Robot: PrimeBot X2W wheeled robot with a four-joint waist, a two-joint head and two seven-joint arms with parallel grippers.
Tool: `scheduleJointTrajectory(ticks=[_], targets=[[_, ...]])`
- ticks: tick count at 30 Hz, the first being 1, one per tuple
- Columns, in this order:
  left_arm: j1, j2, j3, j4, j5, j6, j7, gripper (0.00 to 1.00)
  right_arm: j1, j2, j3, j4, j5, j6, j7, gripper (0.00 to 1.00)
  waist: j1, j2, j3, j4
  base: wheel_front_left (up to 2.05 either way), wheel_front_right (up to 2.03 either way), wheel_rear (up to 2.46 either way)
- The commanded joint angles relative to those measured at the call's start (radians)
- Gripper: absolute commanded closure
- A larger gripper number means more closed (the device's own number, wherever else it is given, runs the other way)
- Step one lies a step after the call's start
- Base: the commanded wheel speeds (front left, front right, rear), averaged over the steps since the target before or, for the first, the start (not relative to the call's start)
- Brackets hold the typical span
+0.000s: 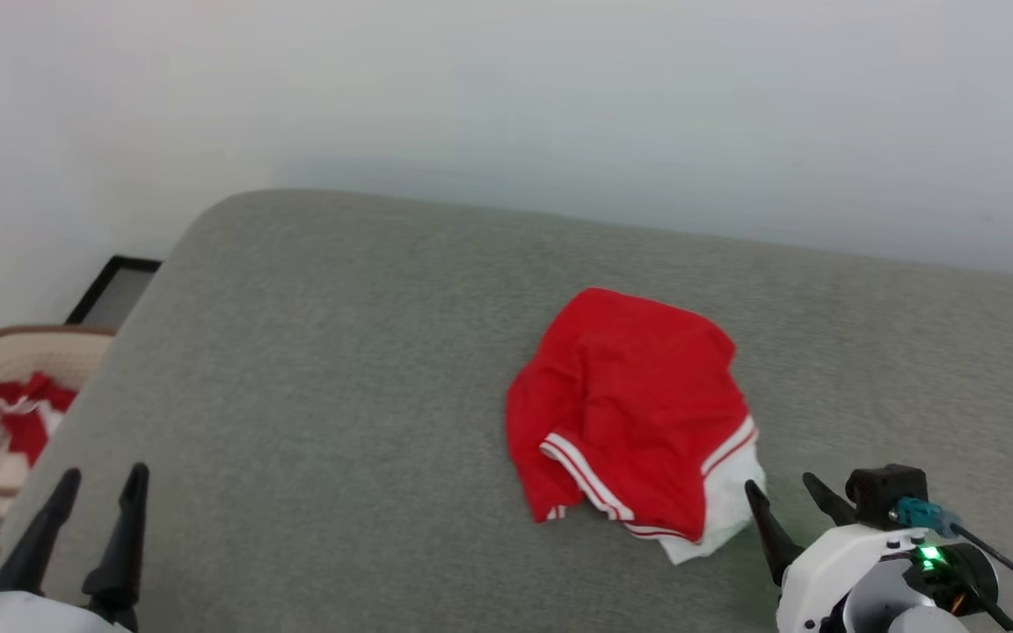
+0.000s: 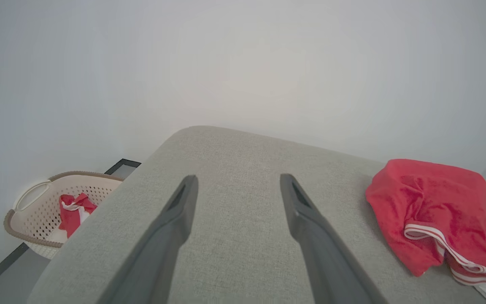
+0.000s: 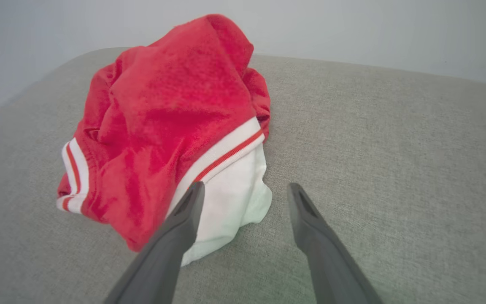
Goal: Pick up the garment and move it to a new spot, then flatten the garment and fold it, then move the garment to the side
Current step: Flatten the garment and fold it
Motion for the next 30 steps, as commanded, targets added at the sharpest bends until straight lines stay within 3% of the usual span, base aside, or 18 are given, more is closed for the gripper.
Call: scheduleJointTrajectory(ticks=[1, 14, 15, 16, 17, 18, 24, 30], targets=[[-0.012, -0.009, -0.007, 0.001, 0.008, -0.008, -0.001, 0.00, -0.014, -0.002, -0.006, 0.013, -0.011, -0.001, 0.020, 0.00, -0.0001, 0.0000, 0.023, 0.051, 0.00, 0.00, 0.00], [-0.069, -0.056, -0.041, 0.051, 0.020, -0.042, -0.010, 0.00, -0.083, 0.020, -0.079, 0.162, -0.086, -0.001, 0.247, 0.00, -0.0001, 0.0000, 0.077, 0.124, 0.00, 0.00, 0.00], [-0.073, -0.060, -0.041, 0.055, 0.020, -0.043, -0.011, 0.00, -0.087, 0.022, -0.080, 0.173, -0.093, -0.001, 0.260, 0.07, -0.0001, 0.0000, 0.080, 0.124, 0.00, 0.00, 0.00], [-0.079, -0.064, -0.043, 0.058, 0.021, -0.045, -0.011, 0.00, -0.090, 0.024, -0.078, 0.180, -0.096, -0.001, 0.269, 0.75, -0.0001, 0.0000, 0.083, 0.125, 0.00, 0.00, 0.00], [-0.079, -0.064, -0.043, 0.058, 0.021, -0.045, -0.011, 0.00, -0.090, 0.024, -0.078, 0.180, -0.096, -0.001, 0.269, 0.75, -0.0001, 0.0000, 0.083, 0.125, 0.00, 0.00, 0.00], [-0.083, -0.068, -0.044, 0.061, 0.021, -0.048, -0.012, 0.00, -0.094, 0.025, -0.073, 0.187, -0.096, -0.001, 0.276, 1.00, -0.0001, 0.0000, 0.085, 0.126, 0.00, 0.00, 0.00], [-0.094, -0.082, -0.038, 0.084, 0.018, -0.058, -0.014, 0.00, -0.132, 0.027, -0.053, 0.184, -0.081, -0.001, 0.305, 1.00, -0.0001, 0.0000, 0.086, 0.114, 0.00, 0.00, 0.00], [-0.081, -0.080, -0.022, 0.087, 0.022, -0.057, -0.018, 0.00, -0.159, -0.019, -0.039, 0.104, -0.052, -0.001, 0.347, 1.00, -0.0001, 0.0000, 0.075, 0.081, 0.00, 0.00, 0.00]])
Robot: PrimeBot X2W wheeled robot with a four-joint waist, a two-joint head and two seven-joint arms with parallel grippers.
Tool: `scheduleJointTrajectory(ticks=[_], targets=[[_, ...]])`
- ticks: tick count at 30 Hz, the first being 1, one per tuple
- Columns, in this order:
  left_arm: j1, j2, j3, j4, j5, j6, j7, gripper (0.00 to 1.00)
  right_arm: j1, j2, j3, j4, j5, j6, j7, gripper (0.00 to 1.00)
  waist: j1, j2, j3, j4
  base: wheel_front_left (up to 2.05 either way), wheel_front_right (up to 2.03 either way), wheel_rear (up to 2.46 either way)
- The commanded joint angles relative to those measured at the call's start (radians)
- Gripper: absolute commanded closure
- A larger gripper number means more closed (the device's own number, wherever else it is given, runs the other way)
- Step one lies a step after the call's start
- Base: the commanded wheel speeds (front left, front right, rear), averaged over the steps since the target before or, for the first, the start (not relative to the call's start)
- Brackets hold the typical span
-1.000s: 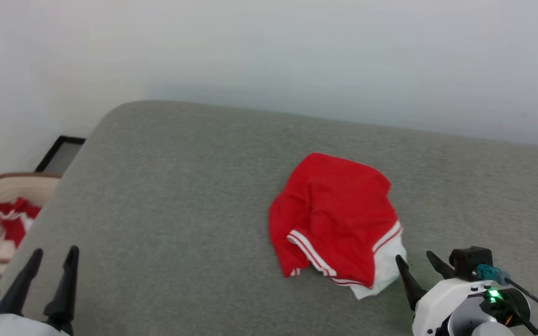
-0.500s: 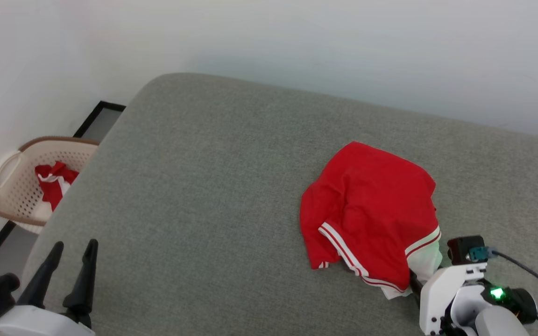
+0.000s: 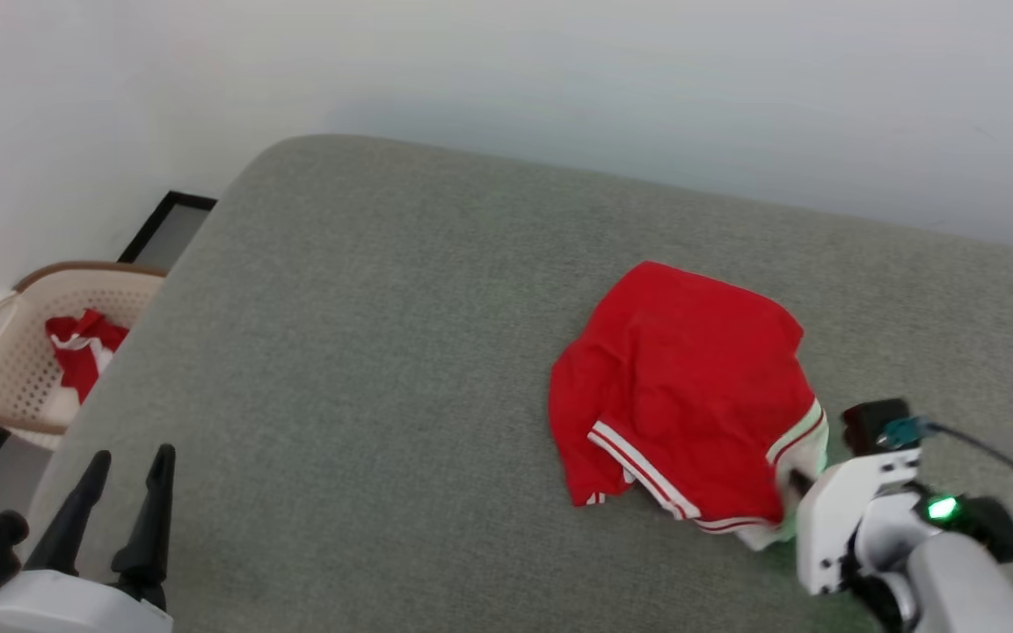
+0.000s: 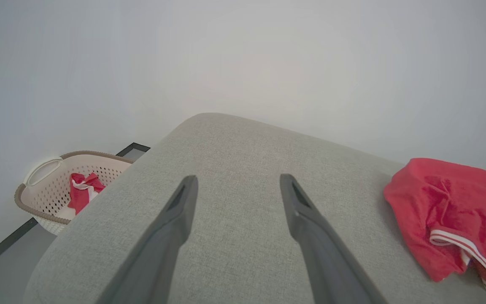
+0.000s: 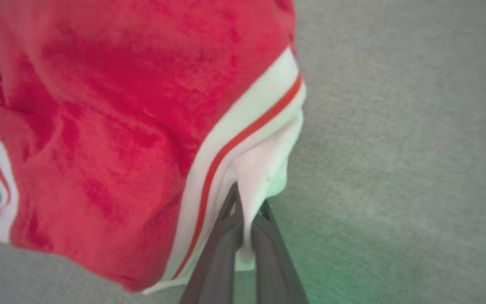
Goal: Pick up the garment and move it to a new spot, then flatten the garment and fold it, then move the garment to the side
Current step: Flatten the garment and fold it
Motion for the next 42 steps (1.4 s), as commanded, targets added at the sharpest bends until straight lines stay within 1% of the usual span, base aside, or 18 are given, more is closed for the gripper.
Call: scheduleJointTrajectory(ticks=[1, 5, 9, 11, 15, 18, 21, 26, 27, 28, 29, 30, 31, 32, 37, 40, 42], targets=[[0.003, 0.001, 0.003, -0.001, 0.003, -0.001, -0.005, 0.00, -0.010, -0.014, -0.002, -0.016, 0.004, -0.001, 0.003, 1.00, 0.0000, 0.0000, -0.008, -0.014, 0.00, 0.00, 0.00], [0.017, 0.002, 0.016, -0.008, 0.003, 0.002, -0.006, 0.00, 0.004, -0.067, -0.027, -0.111, 0.025, -0.001, 0.048, 1.00, 0.0000, 0.0000, -0.015, -0.048, 0.00, 0.00, 0.00], [0.028, 0.002, 0.029, -0.014, 0.002, 0.003, -0.006, 0.00, 0.021, -0.129, -0.074, -0.200, 0.031, -0.001, 0.105, 1.00, 0.0000, 0.0000, -0.015, -0.085, 0.00, 0.00, 0.00], [0.031, 0.000, 0.030, -0.017, 0.006, 0.000, -0.007, 0.00, 0.031, -0.158, -0.108, -0.236, 0.024, -0.001, 0.132, 1.00, 0.0000, 0.0000, -0.015, -0.100, 0.00, 0.00, 0.00], [0.028, -0.005, 0.034, -0.018, 0.009, -0.004, -0.007, 0.00, 0.048, -0.194, -0.192, -0.278, 0.011, -0.001, 0.177, 1.00, 0.0000, 0.0000, -0.011, -0.124, 0.00, 0.00, 0.00], [0.018, -0.008, 0.031, -0.015, 0.012, -0.008, -0.008, 0.00, 0.064, -0.207, -0.247, -0.272, -0.005, -0.001, 0.196, 1.00, 0.0000, 0.0000, -0.007, -0.136, 0.00, 0.00, 0.00], [0.009, -0.011, 0.026, -0.009, 0.015, -0.014, -0.008, 0.00, 0.068, -0.210, -0.284, -0.248, -0.017, -0.001, 0.189, 1.00, 0.0000, 0.0000, -0.001, -0.141, 0.00, 0.00, 0.00], [-0.007, -0.015, 0.022, 0.003, 0.018, -0.023, -0.008, 0.00, 0.046, -0.190, -0.307, -0.149, -0.022, -0.001, 0.177, 1.00, 0.0000, 0.0000, 0.009, -0.147, 0.00, 0.00, 0.00], [-0.012, -0.016, 0.020, 0.006, 0.018, -0.022, -0.008, 0.00, 0.037, -0.189, -0.310, -0.123, -0.026, -0.001, 0.170, 0.98, 0.0000, 0.0000, 0.011, -0.147, 0.00, 0.00, 0.00], [-0.016, -0.016, 0.019, 0.007, 0.018, -0.026, -0.008, 0.00, 0.027, -0.189, -0.313, -0.097, -0.030, -0.001, 0.165, 0.75, 0.0000, 0.0000, 0.013, -0.148, 0.00, 0.00, 0.00], [-0.021, -0.015, 0.017, 0.010, 0.018, -0.028, -0.007, 0.00, 0.017, -0.187, -0.314, -0.069, -0.032, -0.001, 0.159, 0.59, 0.0000, 0.0000, 0.015, -0.148, 0.00, 0.00, 0.00], [-0.023, -0.014, 0.015, 0.012, 0.020, -0.030, -0.004, 0.00, 0.006, -0.187, -0.314, -0.043, -0.033, -0.001, 0.155, 0.37, 0.0000, 0.0000, 0.016, -0.149, 0.00, 0.00, 0.00], [-0.027, -0.013, 0.013, 0.014, 0.020, -0.031, -0.002, 0.00, -0.007, -0.188, -0.309, -0.021, -0.034, -0.001, 0.146, 0.02, 0.0000, 0.0000, 0.018, -0.150, 0.00, 0.00, 0.00], [-0.033, -0.012, 0.010, 0.015, 0.021, -0.033, 0.000, 0.00, -0.019, -0.193, -0.304, 0.000, -0.034, -0.001, 0.138, 0.00, 0.0000, 0.0000, 0.018, -0.151, 0.00, 0.00, 0.00], [-0.049, 0.003, 0.003, 0.013, 0.026, -0.032, 0.018, 0.00, -0.067, -0.195, -0.278, 0.049, -0.021, -0.001, 0.115, 0.00, 0.0000, 0.0000, 0.011, -0.167, 0.00, 0.00, 0.00], [-0.058, 0.016, 0.000, 0.004, 0.025, -0.036, 0.038, 0.00, -0.084, -0.198, -0.271, 0.045, -0.005, -0.001, 0.108, 0.00, 0.0000, 0.0000, 0.001, -0.181, 0.00, 0.00, 0.00], [-0.065, 0.024, -0.008, -0.006, 0.020, -0.039, 0.062, 0.00, -0.086, -0.197, -0.262, 0.020, 0.005, -0.001, 0.100, 0.00, 0.0000, 0.0000, -0.006, -0.193, 0.00, 0.00, 0.00]])
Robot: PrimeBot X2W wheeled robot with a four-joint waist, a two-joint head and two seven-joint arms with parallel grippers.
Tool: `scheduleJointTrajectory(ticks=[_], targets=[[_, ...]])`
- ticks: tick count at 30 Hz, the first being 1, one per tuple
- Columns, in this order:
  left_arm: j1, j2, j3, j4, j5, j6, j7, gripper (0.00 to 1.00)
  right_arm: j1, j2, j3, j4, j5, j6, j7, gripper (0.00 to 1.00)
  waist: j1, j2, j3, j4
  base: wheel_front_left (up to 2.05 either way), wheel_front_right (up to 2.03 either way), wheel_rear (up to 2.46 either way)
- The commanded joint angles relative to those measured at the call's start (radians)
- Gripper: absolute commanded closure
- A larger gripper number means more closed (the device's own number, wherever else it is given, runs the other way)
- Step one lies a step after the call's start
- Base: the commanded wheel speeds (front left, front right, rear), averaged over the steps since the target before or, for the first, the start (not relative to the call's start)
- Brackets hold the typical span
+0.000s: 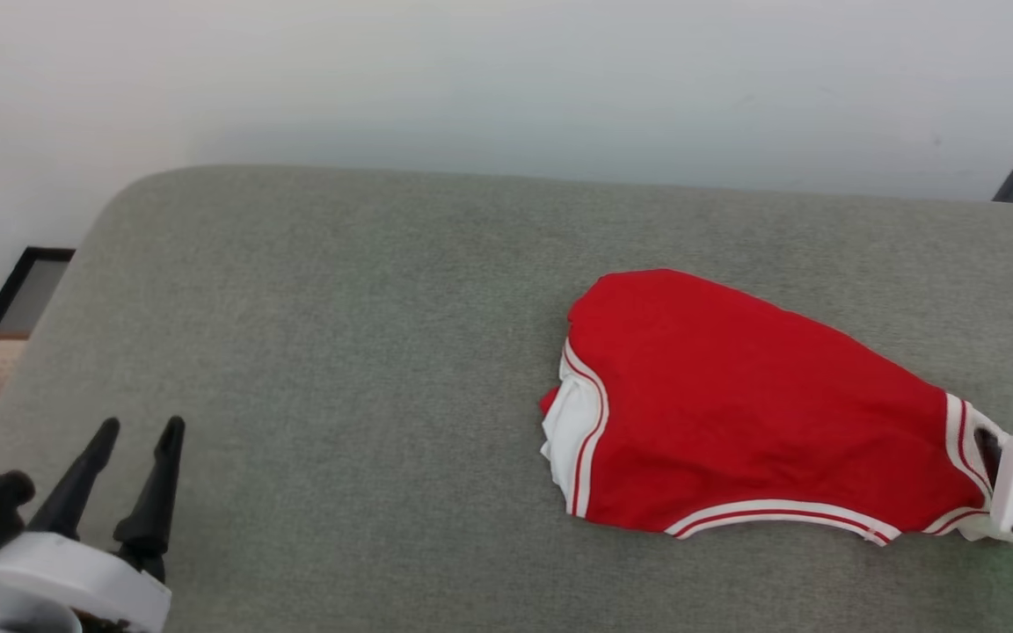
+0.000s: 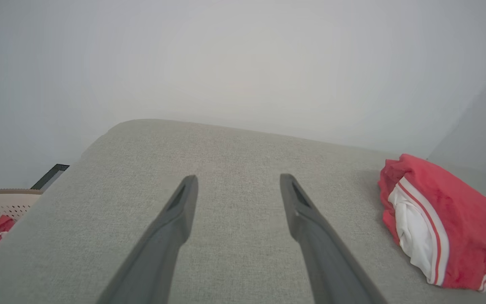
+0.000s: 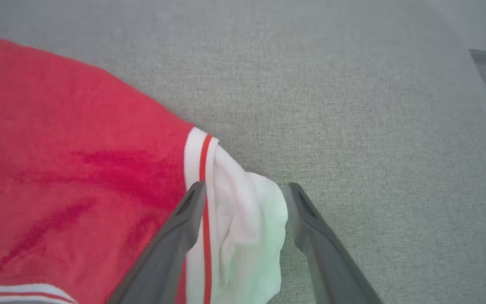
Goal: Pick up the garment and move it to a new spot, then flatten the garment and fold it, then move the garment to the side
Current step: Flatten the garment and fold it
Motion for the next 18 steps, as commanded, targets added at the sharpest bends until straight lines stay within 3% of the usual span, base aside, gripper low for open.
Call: scheduleJointTrajectory(ticks=[1, 12, 18], targets=[[-0.013, 0.006, -0.003, -0.008, -0.003, -0.005, 0.013, 0.00, -0.011, 0.002, 0.004, -0.021, 0.012, -0.001, -0.012, 0.00, 0.0000, 0.0000, -0.012, -0.016, 0.00, 0.00, 0.00], [-0.161, 0.070, -0.061, -0.047, -0.034, -0.038, 0.234, 0.00, 0.090, 0.088, 0.057, -0.276, 0.045, -0.001, -0.228, 0.00, 0.0000, 0.0000, -0.018, -0.116, 0.00, 0.00, 0.00], [-0.268, 0.070, -0.115, -0.037, -0.085, -0.049, 0.415, 0.00, 0.126, 0.133, 0.102, -0.369, 0.017, -0.001, -0.391, 0.00, 0.0000, 0.0000, 0.013, -0.179, 0.00, 0.00, 0.00]])
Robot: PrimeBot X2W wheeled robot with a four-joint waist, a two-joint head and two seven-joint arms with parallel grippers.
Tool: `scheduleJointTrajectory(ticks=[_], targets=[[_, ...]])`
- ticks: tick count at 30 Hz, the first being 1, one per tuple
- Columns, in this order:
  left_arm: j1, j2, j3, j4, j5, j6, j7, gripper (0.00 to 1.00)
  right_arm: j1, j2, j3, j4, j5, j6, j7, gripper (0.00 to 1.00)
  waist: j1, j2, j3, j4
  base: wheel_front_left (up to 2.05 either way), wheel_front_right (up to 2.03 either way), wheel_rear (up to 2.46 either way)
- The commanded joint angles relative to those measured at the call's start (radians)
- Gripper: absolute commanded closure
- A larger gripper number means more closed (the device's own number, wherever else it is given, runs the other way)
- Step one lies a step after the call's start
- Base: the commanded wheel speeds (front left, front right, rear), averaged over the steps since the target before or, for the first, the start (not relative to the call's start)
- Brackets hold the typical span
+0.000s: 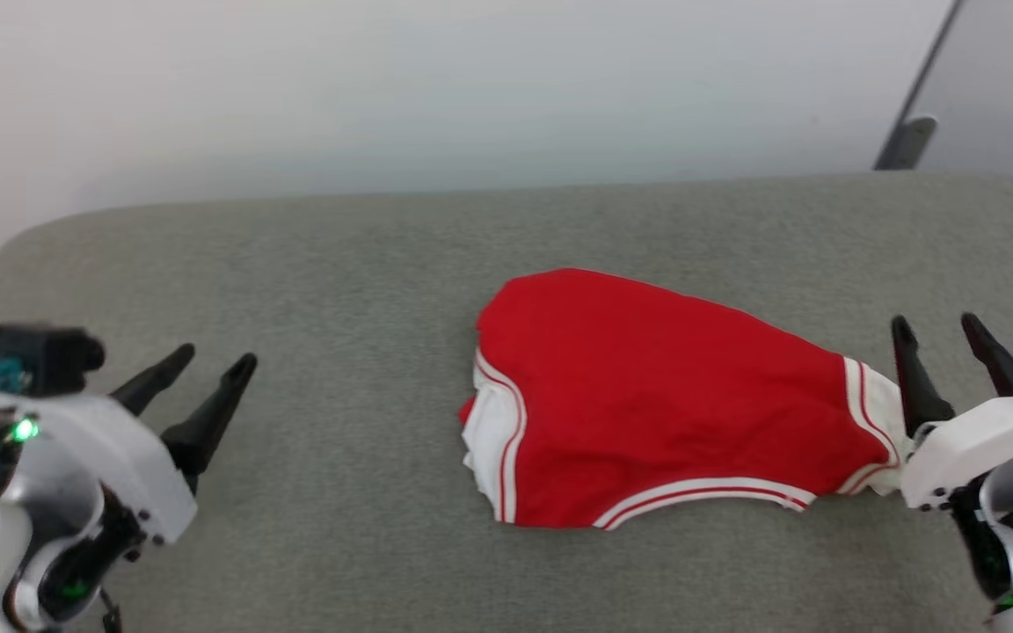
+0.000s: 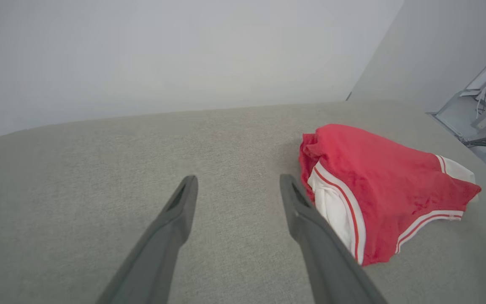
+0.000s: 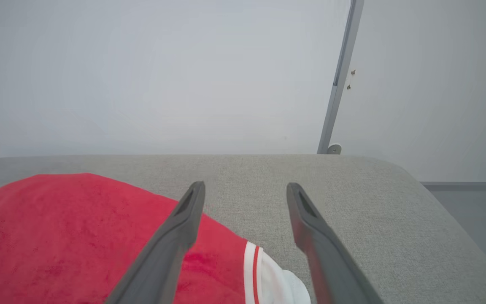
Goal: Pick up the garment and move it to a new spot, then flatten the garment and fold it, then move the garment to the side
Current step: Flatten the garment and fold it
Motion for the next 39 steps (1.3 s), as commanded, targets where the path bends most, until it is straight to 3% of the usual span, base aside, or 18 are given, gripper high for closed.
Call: scheduleJointTrajectory(ticks=[1, 11, 20, 27, 39], targets=[[-0.033, 0.000, -0.012, 0.013, -0.013, -0.008, 0.037, 0.00, 0.014, 0.011, 0.013, -0.016, -0.015, -0.001, -0.035, 0.00, 0.0000, 0.0000, 0.030, -0.043, 0.00, 0.00, 0.00], [-0.189, -0.055, -0.105, 0.130, -0.075, -0.022, 0.272, 0.00, -0.007, 0.066, 0.048, -0.030, -0.019, -0.001, -0.174, 0.00, 0.0000, 0.0000, 0.104, -0.110, 0.00, 0.00, 0.00], [-0.274, -0.104, -0.168, 0.192, -0.121, 0.010, 0.452, 0.00, -0.037, 0.094, 0.068, 0.006, -0.022, -0.001, -0.205, 0.00, 0.0000, 0.0000, 0.171, -0.156, 0.00, 0.00, 0.00], [-0.300, -0.121, -0.196, 0.178, -0.121, 0.033, 0.515, 0.00, -0.055, 0.106, 0.069, 0.032, -0.022, -0.001, -0.222, 0.00, 0.0000, 0.0000, 0.203, -0.169, 0.00, 0.00, 0.00], [-0.289, -0.147, -0.232, 0.197, -0.110, 0.048, 0.532, 0.00, -0.085, 0.115, 0.078, 0.069, -0.022, -0.001, -0.241, 0.00, 0.0000, 0.0000, 0.241, -0.179, 0.00, 0.00, 0.00]])
